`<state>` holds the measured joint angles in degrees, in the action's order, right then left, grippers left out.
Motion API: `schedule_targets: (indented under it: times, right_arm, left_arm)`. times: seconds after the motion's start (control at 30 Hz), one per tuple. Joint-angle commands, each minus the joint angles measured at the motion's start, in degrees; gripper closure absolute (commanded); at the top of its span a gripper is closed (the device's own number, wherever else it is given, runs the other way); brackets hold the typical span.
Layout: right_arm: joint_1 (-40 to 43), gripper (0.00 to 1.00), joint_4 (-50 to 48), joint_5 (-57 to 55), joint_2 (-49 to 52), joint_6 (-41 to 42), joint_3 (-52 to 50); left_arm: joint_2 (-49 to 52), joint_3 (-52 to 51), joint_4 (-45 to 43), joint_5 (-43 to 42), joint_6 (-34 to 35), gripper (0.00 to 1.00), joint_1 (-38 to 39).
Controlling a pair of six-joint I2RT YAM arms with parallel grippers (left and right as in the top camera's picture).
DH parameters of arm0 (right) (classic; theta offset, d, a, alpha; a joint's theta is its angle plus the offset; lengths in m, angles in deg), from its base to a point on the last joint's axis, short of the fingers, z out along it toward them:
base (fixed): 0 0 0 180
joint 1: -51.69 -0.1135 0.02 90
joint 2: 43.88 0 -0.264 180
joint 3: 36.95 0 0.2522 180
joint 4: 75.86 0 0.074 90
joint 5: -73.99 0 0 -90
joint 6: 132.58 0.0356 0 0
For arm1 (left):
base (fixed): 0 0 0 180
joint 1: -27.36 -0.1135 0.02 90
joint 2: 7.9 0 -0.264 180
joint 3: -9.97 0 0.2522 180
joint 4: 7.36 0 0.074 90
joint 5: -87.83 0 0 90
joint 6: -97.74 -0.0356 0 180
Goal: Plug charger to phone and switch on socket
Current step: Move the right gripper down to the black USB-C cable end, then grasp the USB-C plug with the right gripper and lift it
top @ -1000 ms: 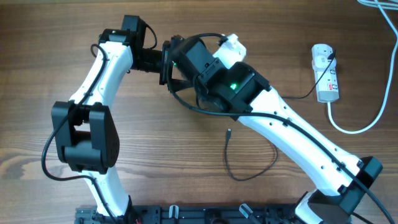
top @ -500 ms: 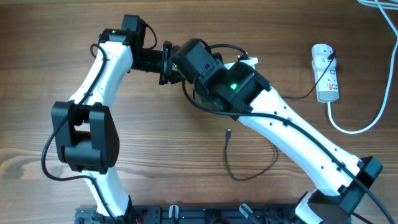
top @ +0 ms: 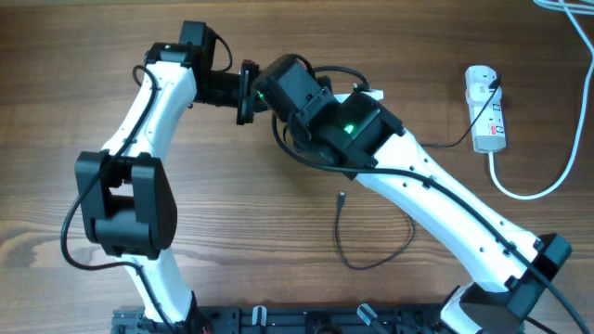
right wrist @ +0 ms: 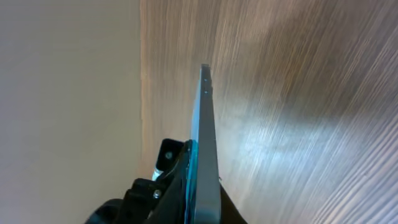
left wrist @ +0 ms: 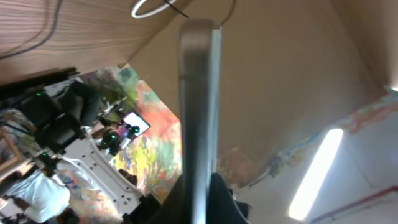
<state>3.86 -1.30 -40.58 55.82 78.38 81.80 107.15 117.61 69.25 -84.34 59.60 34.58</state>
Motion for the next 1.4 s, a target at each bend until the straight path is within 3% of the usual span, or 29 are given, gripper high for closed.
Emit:
schedule_targets:
  times: [0.0,0.1,0.2,0.27,0.3,0.4,0.53,0.6,0.77,0.87,0.9,0.93,1.03,1.1,1.2,1.37]
  right_arm:
    - [-0.1,0.9,0.5,-0.9,0.2,-2.4,0.7]
    - [0.0,0.81,2.6,-2.1,0.2,-2.5,0.7]
    - [0.0,0.44,7.5,-5.7,-0.3,-2.6,0.7]
    - [0.0,0.28,11.1,-9.2,-1.1,-4.2,0.7]
    - [0.0,0.2,12.2,-11.1,-1.5,-7.2,0.7]
    - [1.1,0.01,14.4,-13.9,-2.7,-30.8,0.7]
    - [4.0,0.0,16.1,-6.1,-2.4,-66.5,0.6]
    - [6.4,0.0,16.9,1.8,-2.4,-73.7,-0.4]
    - [13.8,0.0,11.6,16.9,-2.4,-75.3,-10.3]
    - [16.2,0.01,4.4,28.7,-2.3,-83.9,-19.6]
    - [16.2,0.06,1.8,31.0,-2.3,-84.0,-22.9]
    - [16.2,0.13,-0.6,32.2,-2.3,-81.9,-26.3]
    - [16.2,0.17,-3.6,32.2,-2.3,-74.8,-32.0]
    - [16.1,0.26,-4.5,32.5,-2.3,-70.6,-35.3]
    - [15.2,0.33,-6.7,30.9,-2.2,-71.0,-39.4]
    - [12.9,0.39,-10.3,29.9,-1.6,-71.3,-42.8]
  left_arm:
    - [-1.8,0.6,0.3,0.7,-0.2,0.96,0.5]
    - [-1.8,0.6,0.3,0.9,-0.1,0.96,0.4]
    - [-1.8,0.6,0.3,7.9,-0.1,0.96,-0.2]
    - [-1.8,0.6,0.3,13.7,-0.2,0.96,-1.0]
    - [-1.8,0.6,0.3,16.0,-0.2,0.96,-1.3]
    - [-1.8,0.6,0.3,23.7,-2.2,0.96,-2.3]
    - [-1.8,0.6,0.3,33.9,-11.0,0.96,-2.6]
    - [-1.8,0.6,0.3,35.6,-18.6,0.96,-2.6]
    - [-1.8,0.6,1.0,37.1,-27.6,0.96,-2.6]
    - [-1.8,0.6,1.1,39.6,-29.6,0.96,-2.6]
    - [-1.8,0.6,1.0,42.3,-29.6,0.96,-2.6]
    - [-1.8,0.6,1.0,45.6,-28.9,0.96,-2.6]
    - [-1.8,0.6,1.6,51.9,-28.5,0.96,-2.6]
    - [-1.8,0.6,2.1,56.6,-25.1,0.96,-2.6]
    - [-1.8,0.6,2.5,62.8,-21.3,0.96,-2.6]
    - [-1.8,0.6,2.3,63.2,-21.3,0.96,-2.6]
